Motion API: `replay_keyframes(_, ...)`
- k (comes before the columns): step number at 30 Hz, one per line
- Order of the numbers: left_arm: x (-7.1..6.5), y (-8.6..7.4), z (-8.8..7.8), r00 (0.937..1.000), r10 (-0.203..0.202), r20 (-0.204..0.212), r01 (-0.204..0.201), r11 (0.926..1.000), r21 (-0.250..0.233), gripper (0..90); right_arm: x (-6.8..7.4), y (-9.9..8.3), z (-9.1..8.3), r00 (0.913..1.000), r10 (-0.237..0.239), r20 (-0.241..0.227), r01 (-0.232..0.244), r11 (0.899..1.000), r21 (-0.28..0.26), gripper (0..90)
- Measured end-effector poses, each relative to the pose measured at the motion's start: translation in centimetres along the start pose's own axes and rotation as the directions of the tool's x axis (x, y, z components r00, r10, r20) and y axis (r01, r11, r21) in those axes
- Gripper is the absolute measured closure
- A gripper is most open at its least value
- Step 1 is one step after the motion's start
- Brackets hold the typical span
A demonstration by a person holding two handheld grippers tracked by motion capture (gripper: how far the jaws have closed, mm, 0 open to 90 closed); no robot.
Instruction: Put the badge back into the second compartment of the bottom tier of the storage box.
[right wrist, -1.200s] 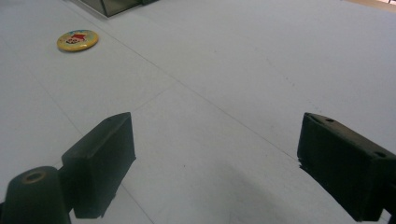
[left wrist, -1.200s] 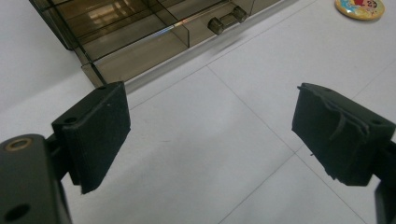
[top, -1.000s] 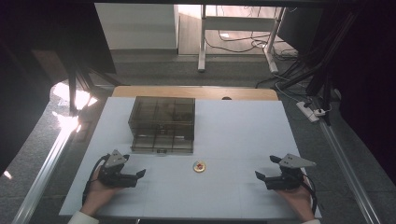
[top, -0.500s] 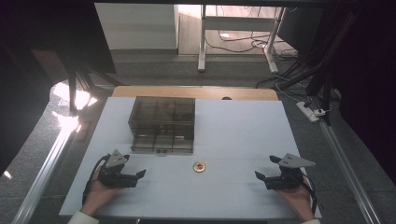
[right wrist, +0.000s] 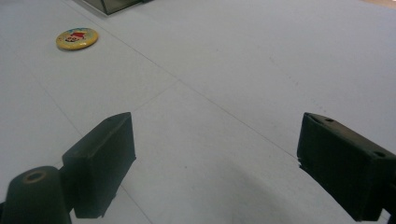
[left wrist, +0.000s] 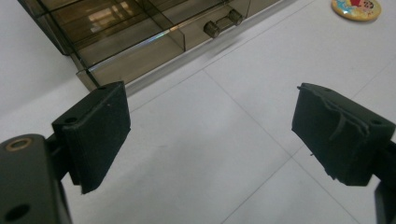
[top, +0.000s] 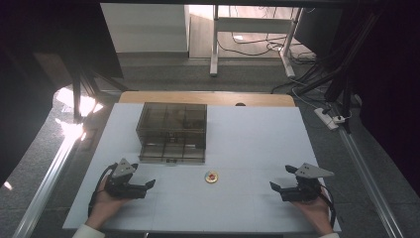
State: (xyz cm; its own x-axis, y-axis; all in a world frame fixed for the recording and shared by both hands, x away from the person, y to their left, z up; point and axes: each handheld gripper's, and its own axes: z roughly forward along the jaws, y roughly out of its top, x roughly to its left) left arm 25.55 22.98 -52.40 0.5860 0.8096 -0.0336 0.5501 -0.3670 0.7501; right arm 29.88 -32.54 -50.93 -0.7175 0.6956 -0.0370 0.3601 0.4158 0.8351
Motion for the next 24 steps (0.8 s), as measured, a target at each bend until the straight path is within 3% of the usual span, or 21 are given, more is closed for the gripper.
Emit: replay_keyframes(24, -1.4, 3.3, 1.1, 0.9977, 0.047, 0.049, -0.046, 0.9987, -0.020, 11.8, 0.2, 0.1, 0.2, 1.0000, -0.003, -0.010, 0.003, 1.000, 0.003, 11.4)
